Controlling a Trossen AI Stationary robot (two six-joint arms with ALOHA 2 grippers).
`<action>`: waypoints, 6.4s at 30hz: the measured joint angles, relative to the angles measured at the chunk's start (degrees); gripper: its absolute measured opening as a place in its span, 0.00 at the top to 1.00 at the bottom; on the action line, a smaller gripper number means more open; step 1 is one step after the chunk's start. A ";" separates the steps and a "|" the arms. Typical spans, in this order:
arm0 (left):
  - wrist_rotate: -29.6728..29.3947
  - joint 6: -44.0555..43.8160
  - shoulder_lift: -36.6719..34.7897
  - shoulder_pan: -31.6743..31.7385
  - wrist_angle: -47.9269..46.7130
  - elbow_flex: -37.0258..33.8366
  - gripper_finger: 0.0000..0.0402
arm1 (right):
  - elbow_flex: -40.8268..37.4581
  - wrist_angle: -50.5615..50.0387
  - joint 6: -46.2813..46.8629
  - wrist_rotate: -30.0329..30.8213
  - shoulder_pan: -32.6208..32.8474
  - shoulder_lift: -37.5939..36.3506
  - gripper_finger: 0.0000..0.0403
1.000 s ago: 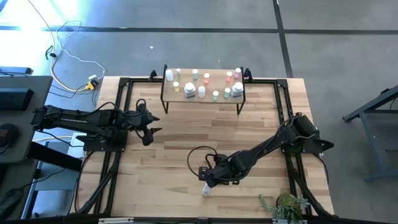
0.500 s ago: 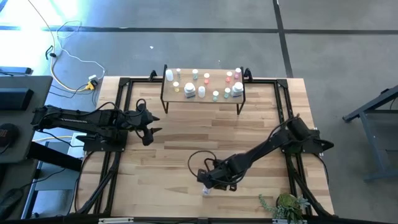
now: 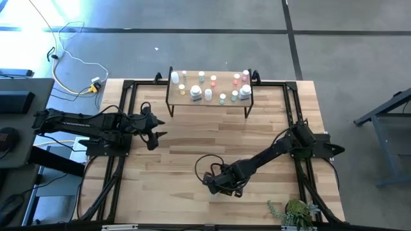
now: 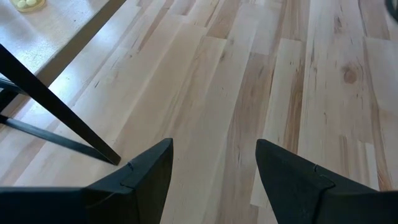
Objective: Pick and place medicine bottles onto shelf by color
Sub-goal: Put the transparent pill bottle on the shelf
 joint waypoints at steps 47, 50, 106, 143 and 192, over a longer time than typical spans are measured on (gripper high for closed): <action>38.41 -11.51 -0.01 -0.01 13.72 0.00 0.45 | 0.02 61.86 -63.63 24.06 -10.31 1.26 0.68; 40.06 -12.60 -0.02 0.01 16.48 0.00 0.45 | 0.31 64.53 -67.01 24.08 -11.09 1.24 0.68; 37.29 14.58 13.32 6.02 -5.87 24.55 0.45 | 37.97 -14.07 -98.65 6.83 -16.69 1.65 0.68; 40.82 15.04 22.50 3.33 0.99 26.53 0.63 | 37.94 -16.29 -97.25 5.88 -16.70 1.65 0.68; 11.13 33.78 23.08 17.22 -20.59 36.60 0.67 | 37.99 -21.21 -94.45 16.57 -24.93 -3.98 0.41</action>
